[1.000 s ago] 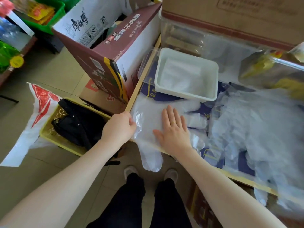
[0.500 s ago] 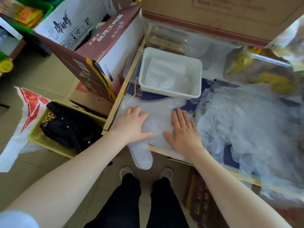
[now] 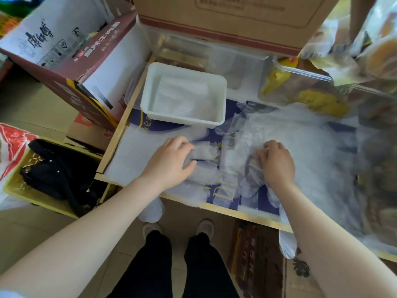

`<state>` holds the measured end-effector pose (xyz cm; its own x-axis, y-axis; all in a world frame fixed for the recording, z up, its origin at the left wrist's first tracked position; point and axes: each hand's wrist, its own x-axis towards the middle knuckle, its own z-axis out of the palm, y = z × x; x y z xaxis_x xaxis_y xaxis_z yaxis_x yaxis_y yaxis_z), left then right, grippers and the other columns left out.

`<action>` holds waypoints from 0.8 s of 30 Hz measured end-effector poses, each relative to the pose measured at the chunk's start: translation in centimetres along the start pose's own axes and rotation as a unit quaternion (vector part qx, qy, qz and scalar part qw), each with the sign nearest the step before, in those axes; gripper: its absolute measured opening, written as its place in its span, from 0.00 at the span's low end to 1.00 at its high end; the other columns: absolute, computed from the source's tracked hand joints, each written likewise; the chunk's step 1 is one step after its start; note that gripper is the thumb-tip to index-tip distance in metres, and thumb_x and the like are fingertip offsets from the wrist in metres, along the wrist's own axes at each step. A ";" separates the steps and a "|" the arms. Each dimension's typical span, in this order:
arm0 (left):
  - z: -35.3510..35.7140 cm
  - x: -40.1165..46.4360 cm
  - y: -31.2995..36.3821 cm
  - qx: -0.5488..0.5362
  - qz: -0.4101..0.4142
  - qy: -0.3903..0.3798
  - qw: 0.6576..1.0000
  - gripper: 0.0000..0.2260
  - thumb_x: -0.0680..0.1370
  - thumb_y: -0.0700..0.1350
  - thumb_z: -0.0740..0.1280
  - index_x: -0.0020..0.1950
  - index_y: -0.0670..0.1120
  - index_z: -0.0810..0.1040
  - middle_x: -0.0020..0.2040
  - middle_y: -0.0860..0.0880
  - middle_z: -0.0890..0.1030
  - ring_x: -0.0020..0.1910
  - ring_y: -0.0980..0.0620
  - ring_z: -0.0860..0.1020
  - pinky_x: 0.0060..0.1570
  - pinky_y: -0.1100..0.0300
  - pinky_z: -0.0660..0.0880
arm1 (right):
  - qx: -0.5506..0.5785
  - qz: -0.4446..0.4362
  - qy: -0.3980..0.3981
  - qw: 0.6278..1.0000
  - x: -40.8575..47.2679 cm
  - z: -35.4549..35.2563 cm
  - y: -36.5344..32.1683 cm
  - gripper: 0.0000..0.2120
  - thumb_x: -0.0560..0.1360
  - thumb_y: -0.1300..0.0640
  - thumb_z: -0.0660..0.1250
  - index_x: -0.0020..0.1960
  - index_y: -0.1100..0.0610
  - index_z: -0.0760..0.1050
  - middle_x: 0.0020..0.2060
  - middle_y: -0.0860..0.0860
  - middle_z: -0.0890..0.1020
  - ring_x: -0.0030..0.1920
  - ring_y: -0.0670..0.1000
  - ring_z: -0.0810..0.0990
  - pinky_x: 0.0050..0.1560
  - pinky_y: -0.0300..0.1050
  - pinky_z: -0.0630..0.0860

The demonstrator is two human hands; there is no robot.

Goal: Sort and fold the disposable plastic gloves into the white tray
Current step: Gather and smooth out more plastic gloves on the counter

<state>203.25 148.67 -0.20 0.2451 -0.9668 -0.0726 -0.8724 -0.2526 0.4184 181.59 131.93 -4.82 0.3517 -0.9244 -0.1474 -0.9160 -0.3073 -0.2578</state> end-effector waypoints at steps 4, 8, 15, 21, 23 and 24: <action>0.9 2.9 3.8 -0.172 -0.040 -0.041 0.983 0.13 0.78 0.47 0.65 0.60 0.43 0.76 0.60 0.49 0.76 0.58 0.51 0.74 0.55 0.64 0.68 | 0.127 -0.054 0.071 0.988 0.0 -1.0 0.1 0.06 0.77 0.59 0.62 0.44 0.62 0.74 0.42 0.58 0.78 0.42 0.61 0.75 0.37 0.48 0.66; 0.6 6.4 8.6 -0.514 -0.157 -0.124 0.834 0.19 0.73 0.56 0.68 0.60 0.48 0.72 0.57 0.52 0.77 0.56 0.57 0.76 0.56 0.68 0.70 | 0.147 -0.218 0.167 0.950 -1.9 -3.4 -1.1 0.09 0.75 0.56 0.63 0.38 0.60 0.75 0.33 0.55 0.77 0.34 0.57 0.74 0.35 0.47 0.68; 2.4 9.4 11.4 -0.574 -0.250 -0.013 0.779 0.11 0.79 0.42 0.64 0.60 0.42 0.74 0.47 0.50 0.80 0.44 0.56 0.78 0.40 0.66 0.73 | 0.020 -0.376 0.163 0.912 -4.1 -2.6 -0.9 0.05 0.68 0.63 0.71 0.36 0.58 0.76 0.31 0.52 0.74 0.31 0.54 0.72 0.30 0.45 0.68; 0.7 9.1 10.7 -0.580 -0.198 0.057 0.788 0.07 0.78 0.35 0.63 0.48 0.47 0.73 0.39 0.50 0.81 0.34 0.58 0.81 0.39 0.66 0.77 | 0.168 -0.274 0.037 0.946 -3.6 -2.0 0.9 0.16 0.76 0.47 0.59 0.53 0.58 0.77 0.46 0.52 0.78 0.47 0.55 0.77 0.45 0.48 0.74; -0.4 8.7 10.2 -0.594 -0.171 0.053 0.784 0.08 0.78 0.35 0.63 0.49 0.48 0.74 0.37 0.51 0.81 0.35 0.57 0.82 0.40 0.65 0.77 | 0.308 -0.161 0.037 0.937 -2.9 -2.9 0.5 0.25 0.73 0.43 0.61 0.62 0.59 0.70 0.56 0.50 0.73 0.56 0.52 0.73 0.56 0.45 0.71; -1.1 8.4 9.9 -0.608 -0.158 0.045 0.776 0.08 0.78 0.35 0.63 0.49 0.48 0.74 0.35 0.52 0.81 0.35 0.57 0.82 0.40 0.65 0.77 | 0.379 -0.102 0.037 0.919 -2.4 -3.4 0.1 0.30 0.71 0.42 0.63 0.67 0.58 0.66 0.60 0.49 0.69 0.61 0.50 0.69 0.61 0.43 0.68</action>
<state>197.16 138.06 4.32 0.4429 -0.8431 -0.3049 0.2689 -0.1994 0.9423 179.98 133.36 -1.20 0.4606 -0.8869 0.0354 -0.4247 -0.2553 -0.8686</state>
